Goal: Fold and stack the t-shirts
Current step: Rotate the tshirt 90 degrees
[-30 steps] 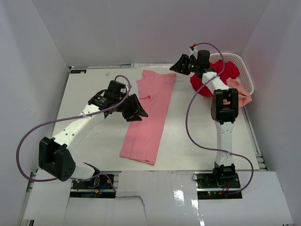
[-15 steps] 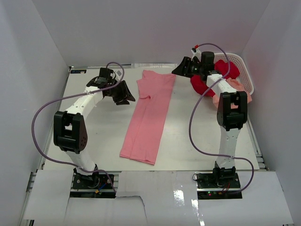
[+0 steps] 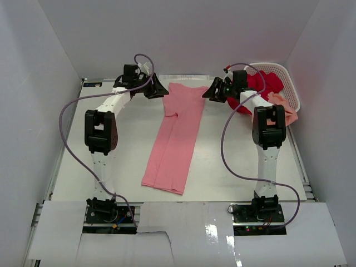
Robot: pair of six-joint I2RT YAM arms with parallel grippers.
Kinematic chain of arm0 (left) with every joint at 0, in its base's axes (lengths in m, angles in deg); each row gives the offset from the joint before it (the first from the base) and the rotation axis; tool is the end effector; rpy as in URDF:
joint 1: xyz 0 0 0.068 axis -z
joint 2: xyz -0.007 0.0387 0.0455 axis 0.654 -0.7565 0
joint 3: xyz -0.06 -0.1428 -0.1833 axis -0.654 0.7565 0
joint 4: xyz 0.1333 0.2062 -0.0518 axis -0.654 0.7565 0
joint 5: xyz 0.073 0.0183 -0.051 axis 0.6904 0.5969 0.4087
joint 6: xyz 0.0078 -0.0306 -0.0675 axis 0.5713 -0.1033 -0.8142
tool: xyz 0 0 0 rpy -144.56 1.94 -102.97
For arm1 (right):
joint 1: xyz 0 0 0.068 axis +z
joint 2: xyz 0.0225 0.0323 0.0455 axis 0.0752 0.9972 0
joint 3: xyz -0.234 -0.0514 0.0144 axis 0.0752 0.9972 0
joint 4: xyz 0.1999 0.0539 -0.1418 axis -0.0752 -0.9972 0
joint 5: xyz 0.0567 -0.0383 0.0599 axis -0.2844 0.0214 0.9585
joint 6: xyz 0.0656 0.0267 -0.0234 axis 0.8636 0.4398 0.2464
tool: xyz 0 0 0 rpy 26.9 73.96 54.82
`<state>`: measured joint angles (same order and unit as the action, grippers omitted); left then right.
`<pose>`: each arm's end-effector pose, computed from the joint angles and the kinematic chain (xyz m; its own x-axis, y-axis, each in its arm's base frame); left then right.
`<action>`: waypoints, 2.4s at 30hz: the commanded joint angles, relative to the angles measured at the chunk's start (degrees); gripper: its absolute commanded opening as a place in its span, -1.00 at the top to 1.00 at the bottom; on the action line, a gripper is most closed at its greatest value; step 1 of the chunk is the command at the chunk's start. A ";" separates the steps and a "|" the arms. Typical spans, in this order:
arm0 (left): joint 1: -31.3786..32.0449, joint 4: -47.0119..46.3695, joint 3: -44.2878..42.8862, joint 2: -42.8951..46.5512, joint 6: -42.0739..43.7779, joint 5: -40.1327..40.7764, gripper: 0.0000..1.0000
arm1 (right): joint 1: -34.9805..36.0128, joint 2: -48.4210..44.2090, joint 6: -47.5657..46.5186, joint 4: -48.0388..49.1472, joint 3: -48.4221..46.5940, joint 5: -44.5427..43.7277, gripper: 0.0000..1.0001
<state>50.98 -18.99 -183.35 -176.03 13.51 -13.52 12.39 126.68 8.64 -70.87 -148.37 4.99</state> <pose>0.4653 -0.1244 0.2071 -0.8469 -0.2107 -0.4883 0.2596 0.6376 -0.7253 0.4978 0.1071 0.1618 -0.7330 0.2391 -0.6368 -0.3200 0.7049 0.6330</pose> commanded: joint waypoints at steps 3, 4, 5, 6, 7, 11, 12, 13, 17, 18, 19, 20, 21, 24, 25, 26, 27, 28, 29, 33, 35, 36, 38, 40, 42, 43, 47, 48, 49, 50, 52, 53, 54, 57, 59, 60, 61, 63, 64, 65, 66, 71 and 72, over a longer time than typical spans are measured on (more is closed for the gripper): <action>0.24 -5.33 -15.83 -12.27 0.57 -8.57 -0.08 | 0.45 4.12 0.91 -3.10 -7.30 -2.70 -0.31; 0.24 -5.33 -18.20 -15.94 0.39 -8.92 -0.08 | 0.54 5.00 0.82 -3.80 -8.45 -2.96 -0.31; 0.41 -5.42 -21.97 -17.46 0.13 -9.27 -0.08 | 0.62 6.31 0.82 -4.51 -10.20 -3.05 -0.31; 0.33 -6.03 -23.31 -18.78 -0.92 -10.84 -0.08 | 0.71 6.76 0.91 -4.60 -10.74 -2.97 -0.31; 0.59 -7.78 -24.28 -21.23 -1.45 -11.64 -0.08 | 0.80 7.29 1.52 -4.34 -10.92 -2.71 -0.32; 0.68 -13.23 -24.73 -25.90 -5.05 -13.85 -0.08 | 1.15 8.78 2.67 -3.28 -10.57 -3.05 -0.32; 0.68 -14.11 -23.95 -26.52 -5.75 -14.02 -0.08 | 1.24 8.79 2.75 -2.85 -9.96 -3.58 -0.31; 0.77 -16.91 -23.24 -26.96 -7.33 -14.72 -0.08 | 1.41 8.87 2.84 -2.76 -9.61 -3.93 -0.31; 0.94 -18.69 -22.09 -28.98 -8.05 -14.02 -0.08 | 1.50 9.57 2.67 -2.14 -9.07 -5.25 -0.29; 0.94 -18.60 -22.18 -29.07 -7.87 -13.76 -0.08 | 1.50 10.01 2.75 -2.05 -9.42 -5.08 -0.28; 0.94 -18.17 -22.01 -29.16 -7.18 -13.06 -0.08 | 1.50 11.06 2.93 -2.05 -10.38 -4.38 -0.27; 0.94 -17.99 -21.83 -29.16 -6.82 -12.62 -0.08 | 1.50 11.68 2.93 -2.05 -11.00 -4.37 -0.27; 0.94 -17.12 -21.92 -29.25 -6.29 -12.10 -0.08 | 1.50 12.21 3.45 -2.05 -11.70 -3.59 -0.26; 0.86 -15.44 -22.36 -29.60 -4.36 -10.07 -0.08 | 1.50 13.79 4.69 -0.39 -12.06 -2.18 -0.24; 0.68 -14.57 -22.53 -29.69 -3.92 -9.46 -0.08 | 1.50 14.14 5.56 1.27 -11.54 -1.65 -0.24; 0.51 -14.30 -22.45 -29.69 -3.66 -8.76 -0.08 | 1.59 14.23 6.18 2.33 -11.10 -0.87 -0.24; 0.33 -14.12 -22.36 -29.78 -3.74 -8.40 -0.08 | 1.68 14.32 6.62 3.04 -10.83 -0.60 -0.24; -0.19 -13.77 -22.27 -29.78 -3.91 -7.88 -0.08 | 1.77 14.67 7.41 3.22 -10.66 -0.16 -0.24; -0.63 -13.68 -22.18 -29.86 -3.92 -7.35 -0.08 | 1.85 14.68 7.85 6.35 -10.22 0.98 -0.24; -3.27 -13.95 -20.69 -29.60 -5.58 -6.73 -0.08 | 2.47 16.08 9.96 9.36 -11.53 2.31 -0.24; -4.85 -13.68 -19.64 -29.17 -5.59 -6.12 -0.08 | 2.73 17.74 11.36 9.81 -12.93 2.92 -0.23; -5.29 -13.25 -19.37 -29.07 -5.59 -5.42 -0.08 | 2.91 18.45 11.89 9.99 -15.03 3.36 -0.22; -6.35 -12.89 -18.93 -28.46 -5.15 -4.80 -0.08 | 3.09 20.56 13.21 9.99 -17.06 4.41 -0.20; -7.05 -11.93 -18.40 -28.20 -4.45 -3.48 -0.08 | 3.44 21.26 14.09 11.30 -18.13 4.94 -0.21; -7.49 -10.61 -18.58 -28.02 -3.66 -2.52 -0.08 | 3.87 21.35 14.79 12.27 -17.86 5.47 -0.22; -8.10 -10.43 -18.58 -27.93 -3.39 -1.90 -0.08 | 3.96 21.35 14.97 13.32 -17.69 5.64 -0.22; -9.60 -10.08 -18.23 -27.93 -3.83 -1.63 -0.08 | 4.49 22.84 16.20 14.30 -19.79 6.61 -0.26; -9.78 -10.08 -18.14 -27.93 -3.92 -1.72 -0.08 | 4.49 23.37 16.55 14.38 -20.41 6.70 -0.29; -9.87 -10.08 -18.23 -27.93 -4.09 -1.98 -0.08 | 4.49 23.29 16.47 14.47 -20.59 6.61 -0.32; -9.87 -10.16 -18.31 -28.02 -4.35 -2.16 -0.08 | 4.41 22.85 16.12 14.47 -20.15 6.00 -0.34; -9.87 -10.51 -18.66 -27.67 -4.79 -2.33 -0.08 | 4.23 20.76 14.54 14.56 -17.97 5.39 -0.36; -9.87 -10.78 -18.93 -27.49 -5.40 -2.68 -0.08 | 4.14 19.70 13.92 14.47 -16.99 4.86 -0.37; -9.87 -11.30 -19.36 -27.40 -5.76 -2.86 -0.08 | 4.05 18.81 13.40 14.47 -16.20 4.86 -0.38; -9.87 -11.40 -24.38 -27.67 -8.65 -4.70 -0.09 | 3.96 14.42 11.28 12.90 -14.17 6.35 -0.38; -9.87 -12.79 -28.14 -26.88 -10.76 -6.89 -0.10 | 4.23 12.40 9.00 10.79 -11.73 7.49 -0.37; -9.87 -13.67 -28.85 -26.18 -12.86 -7.60 -0.11 | 4.32 9.78 8.39 10.43 -10.32 7.75 -0.37; -9.87 -14.55 -28.77 -23.82 -13.66 -8.22 -0.11 | 4.66 8.45 6.47 9.91 -8.65 8.28 -0.36; -9.87 -16.49 -26.85 -20.04 -14.29 -9.10 -0.13 | 5.10 3.46 4.17 8.07 -2.96 8.02 -0.36; -9.78 -17.19 -24.66 -14.19 -14.11 -8.93 -0.12 | 5.28 1.69 3.21 7.88 -0.49 7.50 -0.36; -9.78 -19.37 -21.42 -10.48 -13.94 -8.84 -0.12 | 5.72 -0.25 1.80 7.97 2.15 7.32 -0.36; -9.69 -19.66 -13.47 -6.70 -13.67 -7.79 -0.13 | 5.90 -3.83 1.18 7.27 7.14 7.49 -0.36; -9.69 -13.99 11.62 18.94 -10.08 -0.06 -0.15 | 9.58 -18.95 -1.81 5.51 26.31 5.39 -0.36; -9.69 -11.60 17.92 21.26 -9.37 1.69 -0.16 | 10.55 -20.64 -1.55 4.81 32.00 5.04 -0.36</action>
<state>41.34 -34.68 -175.13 -167.63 1.29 -16.65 19.73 113.15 10.13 -64.12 -125.93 10.45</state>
